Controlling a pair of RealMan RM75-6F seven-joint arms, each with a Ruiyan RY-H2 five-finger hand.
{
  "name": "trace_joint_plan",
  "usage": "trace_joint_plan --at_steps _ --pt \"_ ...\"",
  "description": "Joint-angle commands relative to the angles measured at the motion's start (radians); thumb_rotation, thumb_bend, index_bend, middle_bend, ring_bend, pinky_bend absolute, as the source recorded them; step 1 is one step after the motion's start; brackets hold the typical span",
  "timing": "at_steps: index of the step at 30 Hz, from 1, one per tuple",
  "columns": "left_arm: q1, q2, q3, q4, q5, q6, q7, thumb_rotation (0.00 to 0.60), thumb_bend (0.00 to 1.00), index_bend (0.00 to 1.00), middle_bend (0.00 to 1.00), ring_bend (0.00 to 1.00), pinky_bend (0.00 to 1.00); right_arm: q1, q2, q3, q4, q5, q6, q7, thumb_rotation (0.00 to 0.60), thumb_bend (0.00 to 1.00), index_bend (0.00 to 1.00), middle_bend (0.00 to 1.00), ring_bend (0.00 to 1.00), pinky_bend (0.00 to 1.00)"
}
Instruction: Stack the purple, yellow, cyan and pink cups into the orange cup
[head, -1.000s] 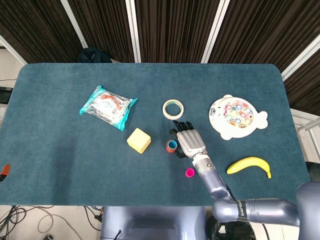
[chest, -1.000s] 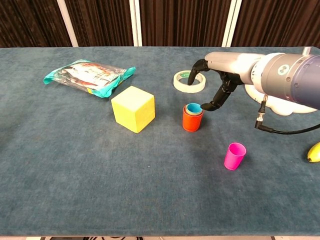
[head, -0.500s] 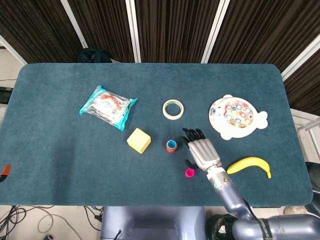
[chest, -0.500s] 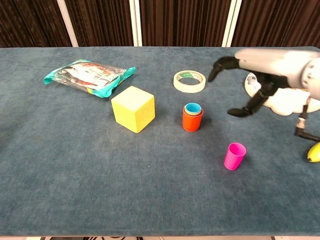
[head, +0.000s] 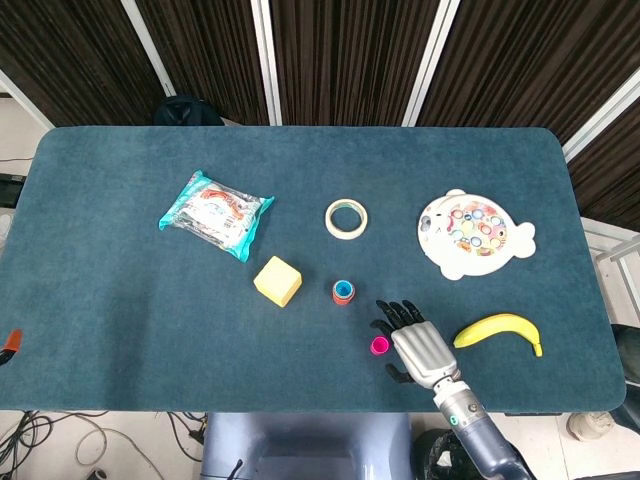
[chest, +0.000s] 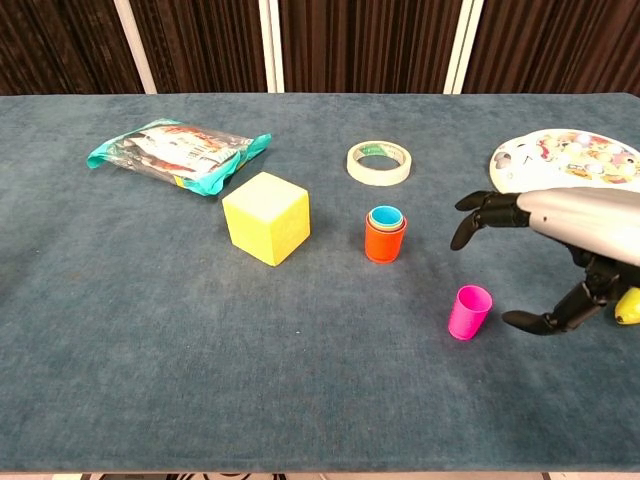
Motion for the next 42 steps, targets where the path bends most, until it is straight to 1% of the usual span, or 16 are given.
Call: trace_joint_plan --at_steps 1,6,9,14,18,26,42 --pt "0.0 0.0 0.0 0.001 -0.001 -0.001 -0.002 0.6 0.27 0.03 0.03 0.0 0.0 -0.019 -0.03 0.0 0.034 -0.012 0.004 0.005 0.6 0.4 0.26 0.0 0.06 0.07" --pt "0.0 0.0 0.0 0.001 -0.003 -0.003 -0.003 0.6 0.27 0.03 0.03 0.0 0.0 -0.042 -0.068 0.016 0.098 -0.027 0.017 0.006 0.6 0.4 0.27 0.0 0.06 0.07" --pt "-0.001 0.0 0.0 0.001 -0.003 -0.004 -0.001 0.6 0.27 0.03 0.03 0.0 0.0 -0.052 -0.08 0.027 0.116 -0.028 0.014 0.015 0.6 0.4 0.29 0.0 0.06 0.07" --pt "0.0 0.0 0.0 0.0 -0.001 -0.002 0.002 0.6 0.27 0.03 0.03 0.0 0.0 -0.061 -0.09 0.039 0.138 -0.022 -0.004 0.023 0.6 0.4 0.34 0.0 0.06 0.07" --pt "0.0 0.0 0.0 0.001 -0.004 -0.003 0.002 0.6 0.27 0.03 0.03 0.0 0.0 -0.067 -0.092 0.046 0.148 -0.012 -0.019 0.027 0.6 0.4 0.38 0.0 0.06 0.07" --pt "0.0 0.0 0.001 0.001 -0.001 -0.002 0.006 0.6 0.27 0.03 0.03 0.0 0.0 -0.075 -0.105 0.06 0.164 -0.015 -0.044 0.028 0.6 0.4 0.4 0.0 0.06 0.07" --pt "-0.001 -0.001 0.0 0.001 -0.007 -0.005 0.008 0.6 0.27 0.04 0.03 0.0 0.0 -0.083 -0.13 0.087 0.179 -0.023 -0.073 0.02 0.6 0.4 0.42 0.0 0.06 0.07"
